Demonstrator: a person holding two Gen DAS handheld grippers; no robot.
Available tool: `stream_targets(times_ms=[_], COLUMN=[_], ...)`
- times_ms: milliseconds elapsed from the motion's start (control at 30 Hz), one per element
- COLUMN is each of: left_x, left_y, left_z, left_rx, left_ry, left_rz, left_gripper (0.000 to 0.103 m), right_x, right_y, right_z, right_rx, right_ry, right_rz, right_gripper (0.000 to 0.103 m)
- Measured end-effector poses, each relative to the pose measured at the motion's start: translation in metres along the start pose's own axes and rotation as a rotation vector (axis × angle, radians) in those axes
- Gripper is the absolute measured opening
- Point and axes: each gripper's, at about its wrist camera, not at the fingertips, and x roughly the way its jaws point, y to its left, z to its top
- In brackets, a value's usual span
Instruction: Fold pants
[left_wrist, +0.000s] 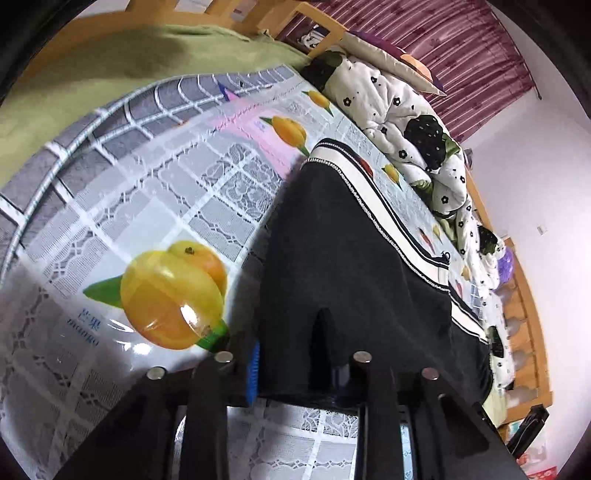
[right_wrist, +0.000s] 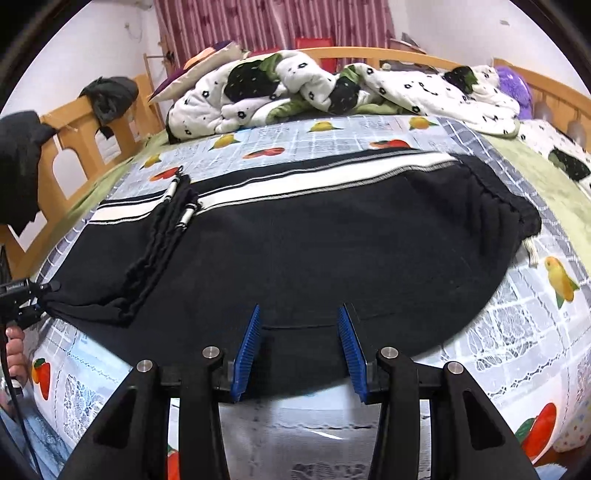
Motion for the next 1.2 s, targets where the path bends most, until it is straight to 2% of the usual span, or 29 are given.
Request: stream_targets(times_ms=[67, 167, 200, 233, 300, 433, 500, 600, 700, 833, 867, 933, 967, 1033, 1067, 1100, 1200], left_x=[-0.006, -0.017, -0.022, -0.025, -0.032, -0.027, -0.014, 0.009, 0.04, 0.081, 0.082, 0.076, 0.072, 0.063, 0.057, 0.048, 0.022], left_y=[-0.014, -0.057, -0.082, -0.098, -0.131, -0.201, -0.238, -0.275, -0.293, -0.296, -0.296, -0.296, -0.296, -0.3, -0.303, -0.303, -0.295], left_z=[0.001, -0.001, -0.004, -0.007, -0.014, -0.04, -0.062, -0.095, -0.127, -0.164, -0.168, -0.169, -0.168, -0.168, -0.17, -0.174, -0.18], left_rx=[0.035, 0.165, 0.239, 0.277, 0.332, 0.471, 0.554, 0.633, 0.637, 0.645, 0.65, 0.666, 0.673, 0.709, 0.744, 0.781, 0.821], left_ry=[-0.038, -0.121, -0.158, -0.188, -0.234, -0.242, -0.204, -0.147, -0.041, 0.051, 0.045, 0.033, 0.046, 0.085, 0.087, 0.071, 0.013], left_rz=[0.05, 0.159, 0.198, 0.211, 0.178, 0.129, 0.088, 0.033, -0.011, 0.018, 0.022, 0.021, 0.001, -0.037, -0.027, -0.01, -0.013], left_gripper=[0.018, 0.017, 0.017, 0.016, 0.015, 0.015, 0.015, 0.014, 0.014, 0.014, 0.014, 0.017, 0.025, 0.034, 0.035, 0.035, 0.048], right_x=[0.003, 0.001, 0.0, -0.001, -0.003, -0.009, -0.013, -0.021, -0.032, -0.046, -0.047, -0.051, -0.051, -0.049, -0.047, -0.046, -0.036], right_y=[-0.009, -0.021, -0.023, -0.027, -0.034, -0.044, -0.048, -0.062, -0.078, -0.096, -0.099, -0.108, -0.111, -0.114, -0.114, -0.113, -0.1], right_z=[-0.003, -0.006, -0.007, -0.008, -0.01, -0.014, -0.016, -0.018, -0.019, -0.018, -0.018, -0.018, -0.018, -0.014, -0.011, -0.008, 0.009], right_rx=[0.009, 0.017, 0.016, 0.013, 0.01, 0.007, 0.013, 0.042, 0.092, 0.11, 0.109, 0.113, 0.116, 0.121, 0.126, 0.129, 0.132], right_ry=[0.007, 0.0, -0.006, -0.016, -0.024, -0.029, -0.04, -0.044, -0.04, -0.05, -0.049, -0.036, -0.026, -0.004, -0.001, 0.001, 0.01], right_rz=[0.0, 0.011, 0.009, 0.006, 0.0, -0.001, -0.02, -0.062, -0.062, -0.073, -0.074, -0.069, -0.057, -0.02, -0.004, 0.014, 0.117], right_gripper=[0.043, 0.043, 0.043, 0.043, 0.043, 0.037, 0.037, 0.037, 0.037, 0.037, 0.037, 0.037, 0.037, 0.037, 0.037, 0.037, 0.04])
